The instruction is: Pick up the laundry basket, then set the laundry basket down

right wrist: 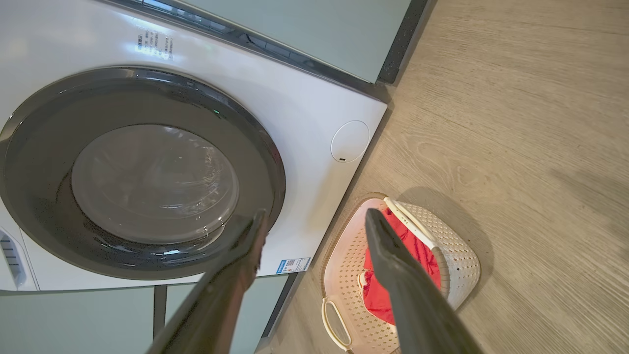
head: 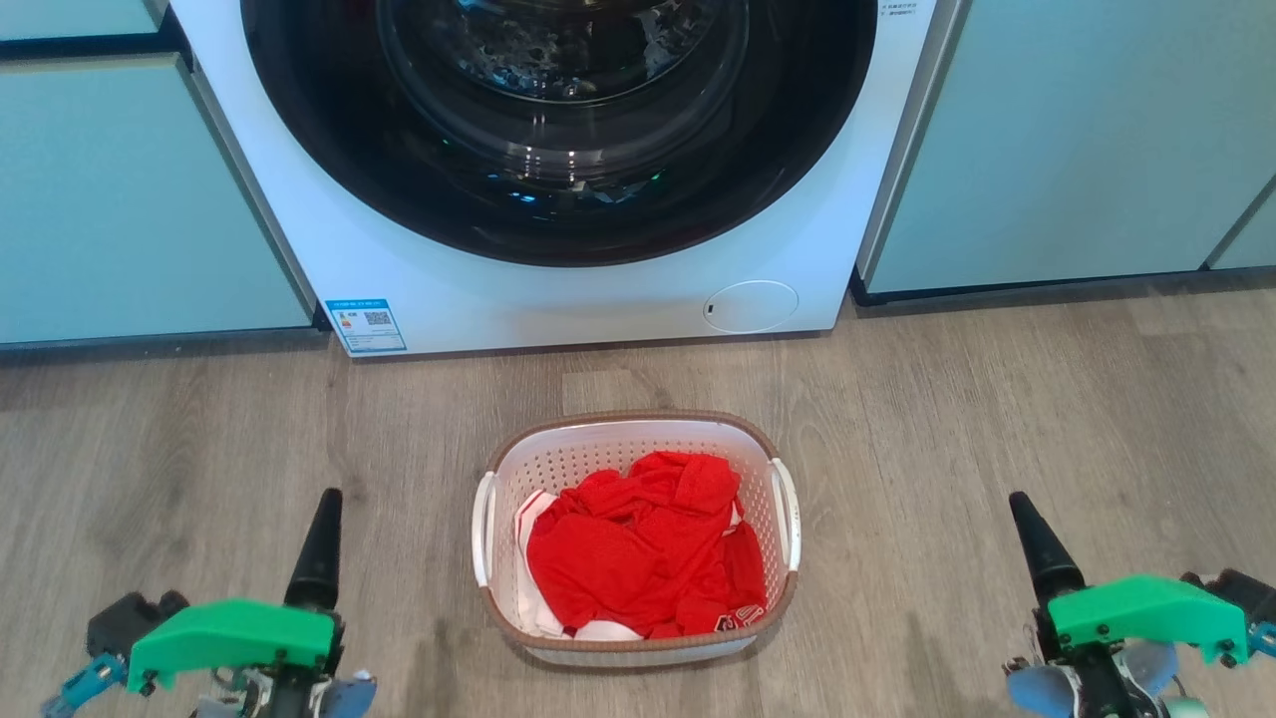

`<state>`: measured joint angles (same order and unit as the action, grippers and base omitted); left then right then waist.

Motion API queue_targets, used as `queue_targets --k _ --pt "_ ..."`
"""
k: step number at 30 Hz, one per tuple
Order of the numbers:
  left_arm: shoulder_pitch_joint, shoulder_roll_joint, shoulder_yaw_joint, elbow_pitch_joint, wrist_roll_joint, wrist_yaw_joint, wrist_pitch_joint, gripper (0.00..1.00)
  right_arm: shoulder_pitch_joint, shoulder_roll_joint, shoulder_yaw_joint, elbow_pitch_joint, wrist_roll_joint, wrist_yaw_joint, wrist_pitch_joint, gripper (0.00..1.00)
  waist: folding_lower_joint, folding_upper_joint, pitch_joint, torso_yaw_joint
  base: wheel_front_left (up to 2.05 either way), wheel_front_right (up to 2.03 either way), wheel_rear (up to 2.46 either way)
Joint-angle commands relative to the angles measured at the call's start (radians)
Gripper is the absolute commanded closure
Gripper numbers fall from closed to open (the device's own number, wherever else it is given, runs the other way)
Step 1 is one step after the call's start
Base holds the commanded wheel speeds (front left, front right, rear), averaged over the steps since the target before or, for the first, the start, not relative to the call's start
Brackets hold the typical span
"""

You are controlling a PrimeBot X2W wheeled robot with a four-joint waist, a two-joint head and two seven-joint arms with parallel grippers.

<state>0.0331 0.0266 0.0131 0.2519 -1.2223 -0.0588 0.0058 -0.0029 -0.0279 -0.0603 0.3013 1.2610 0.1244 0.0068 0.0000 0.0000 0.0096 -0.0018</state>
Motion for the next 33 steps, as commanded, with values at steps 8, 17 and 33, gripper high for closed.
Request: queue_targets --k 8,17,33 --pt "-0.051 0.012 -0.017 -0.068 0.167 0.034 -0.030 0.00 -0.061 -0.011 0.037 -0.060 -0.139 0.002 -0.032 0.00 0.0000 0.0000 0.002 -0.001 0.00 0.00 0.00" --pt "-0.046 0.031 -0.056 -0.099 0.310 0.075 -0.057 0.00 -0.066 -0.012 0.073 -0.071 -0.265 0.003 -0.058 0.00 0.0000 0.0000 0.002 -0.002 0.00 0.00 0.00" --pt "-0.035 0.081 -0.135 -0.135 0.517 0.167 -0.104 0.00 -0.073 -0.014 0.122 -0.083 -0.460 0.004 -0.105 0.00 0.0000 0.0000 -0.002 -0.004 0.00 0.00 0.00"
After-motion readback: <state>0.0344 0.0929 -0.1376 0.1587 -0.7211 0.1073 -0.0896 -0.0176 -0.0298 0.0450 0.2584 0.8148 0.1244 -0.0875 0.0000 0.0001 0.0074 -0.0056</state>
